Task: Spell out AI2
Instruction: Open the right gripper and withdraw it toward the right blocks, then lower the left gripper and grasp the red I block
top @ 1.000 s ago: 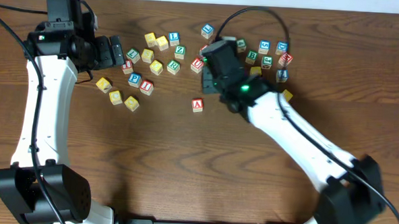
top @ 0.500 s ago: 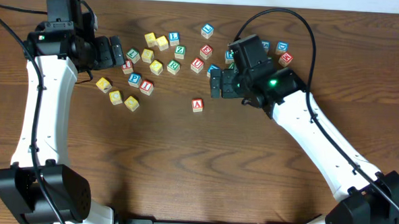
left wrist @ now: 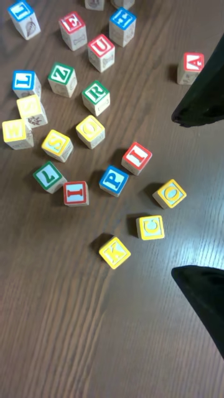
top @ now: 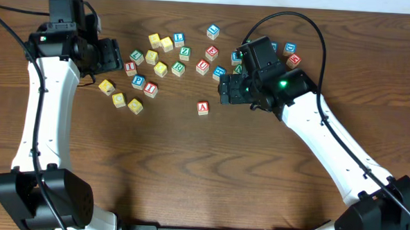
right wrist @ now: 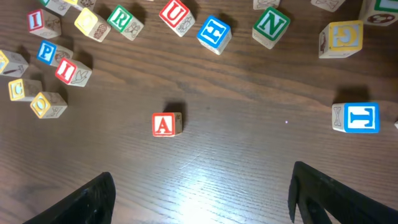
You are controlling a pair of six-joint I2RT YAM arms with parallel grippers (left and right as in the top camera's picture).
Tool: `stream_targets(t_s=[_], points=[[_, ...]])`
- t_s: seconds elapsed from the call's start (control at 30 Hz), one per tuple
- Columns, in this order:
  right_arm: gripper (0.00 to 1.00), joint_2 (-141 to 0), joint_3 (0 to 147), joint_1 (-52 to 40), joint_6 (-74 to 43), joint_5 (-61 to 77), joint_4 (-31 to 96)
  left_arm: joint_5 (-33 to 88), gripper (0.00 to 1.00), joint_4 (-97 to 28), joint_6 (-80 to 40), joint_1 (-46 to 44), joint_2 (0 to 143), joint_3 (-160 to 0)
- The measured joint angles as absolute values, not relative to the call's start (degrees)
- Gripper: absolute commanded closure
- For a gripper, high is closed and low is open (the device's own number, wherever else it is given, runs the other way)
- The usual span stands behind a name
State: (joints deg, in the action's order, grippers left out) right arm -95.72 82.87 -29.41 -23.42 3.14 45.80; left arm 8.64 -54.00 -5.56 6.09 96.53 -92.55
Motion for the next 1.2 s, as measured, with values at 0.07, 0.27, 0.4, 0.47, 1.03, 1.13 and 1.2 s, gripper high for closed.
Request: stream_targets(t_s=[0.07,0.27,0.4,0.47,1.03,1.13,1.2], points=[[0.16,-95.72,82.87,-29.04,-23.40,3.29,45.76,8.62,0.32,-53.56,-5.58,5.65,96.53,-92.55],[0.17,-95.72,82.87,-26.76,-23.42,3.29,45.52,6.46,0.33,-53.47,-5.82,3.75,97.19,-93.76],[0.16,-95.72,82.87,-25.58,-23.40,3.29,45.63,5.43,0.33,-57.14,-6.02,3.53,101.38,-100.62],[0.16,-95.72,82.87,-25.12,-23.40,3.49,45.76,5.08,0.33,-59.83,-6.04,3.53,104.57,-105.41],[0.15,-95.72,82.87,-24.53,-23.40,4.34,47.62,4.08,0.35,-61.28,-6.85,2.42,123.17,-112.79],[0.15,-95.72,82.87,-24.53,-23.40,4.34,47.75,4.05,0.36,-60.01,-7.31,2.39,124.22,-112.79],[0.15,-95.72,82.87,-24.53,-23.40,4.34,47.75,4.05,0.37,-59.53,-7.49,2.39,124.81,-112.79]])
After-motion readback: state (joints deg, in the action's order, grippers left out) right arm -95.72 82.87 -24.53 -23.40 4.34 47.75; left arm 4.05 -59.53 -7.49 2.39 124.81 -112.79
